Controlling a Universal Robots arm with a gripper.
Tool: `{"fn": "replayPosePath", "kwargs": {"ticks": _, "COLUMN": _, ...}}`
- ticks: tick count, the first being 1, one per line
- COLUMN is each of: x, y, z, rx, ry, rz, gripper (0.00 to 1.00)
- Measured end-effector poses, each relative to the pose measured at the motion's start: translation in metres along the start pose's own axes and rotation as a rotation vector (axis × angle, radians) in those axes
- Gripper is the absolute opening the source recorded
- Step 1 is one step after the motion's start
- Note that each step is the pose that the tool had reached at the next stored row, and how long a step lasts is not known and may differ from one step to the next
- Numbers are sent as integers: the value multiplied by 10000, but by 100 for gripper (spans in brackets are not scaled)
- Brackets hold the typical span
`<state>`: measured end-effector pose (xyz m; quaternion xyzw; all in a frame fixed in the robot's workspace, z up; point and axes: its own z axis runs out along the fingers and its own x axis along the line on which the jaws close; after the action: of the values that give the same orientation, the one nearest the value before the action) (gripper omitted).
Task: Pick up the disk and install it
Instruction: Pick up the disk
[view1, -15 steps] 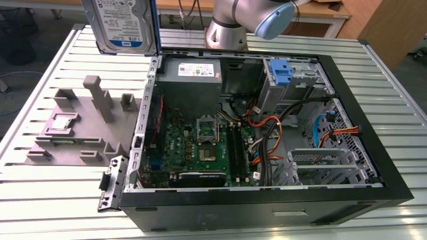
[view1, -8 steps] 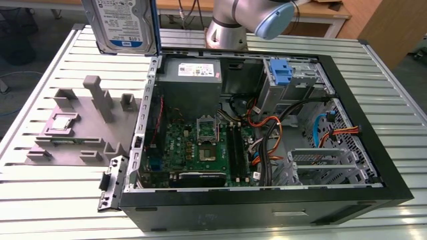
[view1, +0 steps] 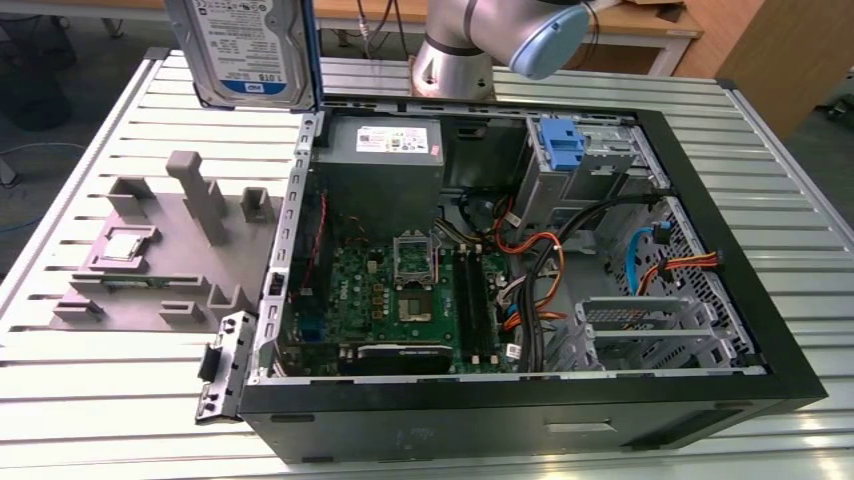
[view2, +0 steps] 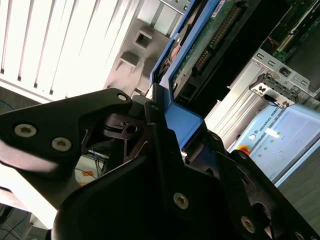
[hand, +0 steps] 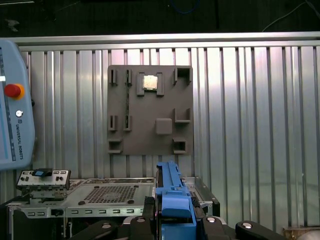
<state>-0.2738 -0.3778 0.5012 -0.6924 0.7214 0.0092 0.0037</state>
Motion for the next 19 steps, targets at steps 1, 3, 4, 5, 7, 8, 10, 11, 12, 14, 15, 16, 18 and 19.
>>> {"fn": "replayPosePath", "kwargs": {"ticks": 1, "x": 0, "y": -3, "z": 0, "rx": 0, "ry": -1, "rz": 1, "gripper": 37}}
{"fn": "replayPosePath", "kwargs": {"ticks": 3, "x": 0, "y": -11, "z": 0, "rx": 1, "ry": -1, "rz": 1, "gripper": 37}}
{"fn": "replayPosePath", "kwargs": {"ticks": 4, "x": 0, "y": -15, "z": 1, "rx": 1, "ry": -1, "rz": 0, "gripper": 37}}
{"fn": "replayPosePath", "kwargs": {"ticks": 5, "x": 0, "y": -18, "z": 0, "rx": 1, "ry": -1, "rz": 1, "gripper": 37}}
{"fn": "replayPosePath", "kwargs": {"ticks": 7, "x": -1, "y": -25, "z": 0, "rx": 1, "ry": -1, "rz": 2, "gripper": 37}}
{"fn": "replayPosePath", "kwargs": {"ticks": 8, "x": -1, "y": -29, "z": 0, "rx": 1, "ry": -1, "rz": 2, "gripper": 37}}
{"fn": "replayPosePath", "kwargs": {"ticks": 10, "x": -1, "y": -36, "z": 0, "rx": 1, "ry": -1, "rz": 1, "gripper": 37}}
{"fn": "replayPosePath", "kwargs": {"ticks": 11, "x": -1, "y": -40, "z": 0, "rx": 1, "ry": -1, "rz": 1, "gripper": 37}}
{"fn": "replayPosePath", "kwargs": {"ticks": 12, "x": -1, "y": -43, "z": 0, "rx": 1, "ry": -1, "rz": 1, "gripper": 37}}
{"fn": "replayPosePath", "kwargs": {"ticks": 14, "x": -2, "y": -48, "z": 0, "rx": 1, "ry": -1, "rz": 1, "gripper": 37}}
{"fn": "replayPosePath", "kwargs": {"ticks": 15, "x": -2, "y": -51, "z": 0, "rx": 1, "ry": -1, "rz": 1, "gripper": 37}}
{"fn": "replayPosePath", "kwargs": {"ticks": 16, "x": -2, "y": -53, "z": 0, "rx": 1, "ry": -1, "rz": 1, "gripper": 37}}
{"fn": "replayPosePath", "kwargs": {"ticks": 18, "x": -2, "y": -56, "z": 0, "rx": 1, "ry": -1, "rz": 1, "gripper": 37}}
{"fn": "replayPosePath", "kwargs": {"ticks": 19, "x": -3, "y": -68, "z": 0, "rx": 1, "ry": -1, "rz": 2, "gripper": 37}}
